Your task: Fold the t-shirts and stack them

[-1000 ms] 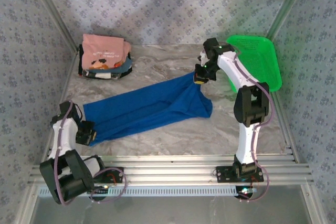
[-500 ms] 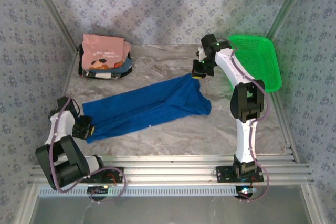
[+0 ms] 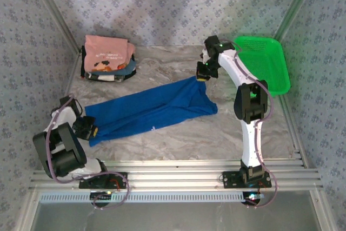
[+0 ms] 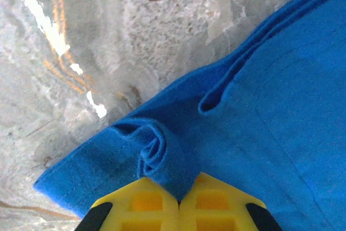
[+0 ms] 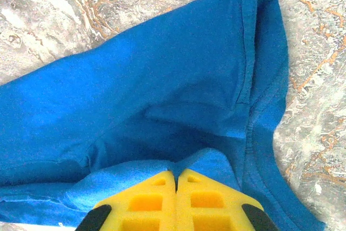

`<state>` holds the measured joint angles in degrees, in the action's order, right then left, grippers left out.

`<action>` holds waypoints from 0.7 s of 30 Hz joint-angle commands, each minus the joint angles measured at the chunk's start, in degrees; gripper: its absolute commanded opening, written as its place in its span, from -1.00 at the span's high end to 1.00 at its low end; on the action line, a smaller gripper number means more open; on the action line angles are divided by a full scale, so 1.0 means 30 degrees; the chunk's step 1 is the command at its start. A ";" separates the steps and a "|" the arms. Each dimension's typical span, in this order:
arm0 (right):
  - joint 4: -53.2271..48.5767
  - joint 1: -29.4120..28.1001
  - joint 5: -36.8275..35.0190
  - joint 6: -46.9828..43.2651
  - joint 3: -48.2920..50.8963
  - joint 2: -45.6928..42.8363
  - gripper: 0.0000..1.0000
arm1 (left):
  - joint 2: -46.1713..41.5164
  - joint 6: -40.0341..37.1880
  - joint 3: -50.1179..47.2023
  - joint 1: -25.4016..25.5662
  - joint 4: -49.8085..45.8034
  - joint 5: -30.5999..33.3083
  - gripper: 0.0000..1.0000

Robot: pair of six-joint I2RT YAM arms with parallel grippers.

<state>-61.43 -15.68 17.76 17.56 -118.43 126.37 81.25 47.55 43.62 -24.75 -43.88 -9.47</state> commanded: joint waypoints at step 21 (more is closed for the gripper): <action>-0.0167 0.0497 -0.0675 -0.0043 0.0247 -0.0220 1.00 | -0.0286 -0.1232 0.2850 -0.0226 -0.0619 -0.0662 0.10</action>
<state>-61.45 -14.87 16.69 17.52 -118.04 126.87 84.33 43.59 48.45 -24.75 -43.77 -11.14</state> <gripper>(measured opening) 0.062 0.407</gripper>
